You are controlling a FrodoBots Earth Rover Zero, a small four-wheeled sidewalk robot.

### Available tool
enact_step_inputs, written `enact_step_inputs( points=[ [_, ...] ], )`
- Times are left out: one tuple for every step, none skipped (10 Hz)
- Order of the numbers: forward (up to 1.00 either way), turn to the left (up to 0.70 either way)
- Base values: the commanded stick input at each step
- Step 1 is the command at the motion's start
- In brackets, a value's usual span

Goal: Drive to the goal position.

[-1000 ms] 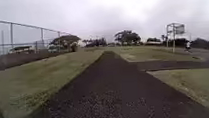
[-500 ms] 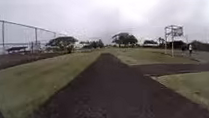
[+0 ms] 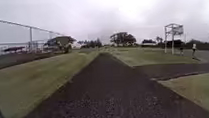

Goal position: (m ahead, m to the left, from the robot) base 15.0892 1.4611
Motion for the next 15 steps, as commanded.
enact_step_inputs(
  points=[
    [1.00,0.00],
    [1.00,0.00],
    [1.00,0.00],
    [1.00,0.00],
    [1.00,0.00],
    [1.00,0.00],
    [1.00,0.00],
    [1.00,0.00],
    [1.00,0.00],
    [1.00,0.00],
    [1.00,0.00],
    [1.00,0.00],
    [1.00,0.00],
    [1.00,0.00],
    [1.00,0.00]
  ],
)
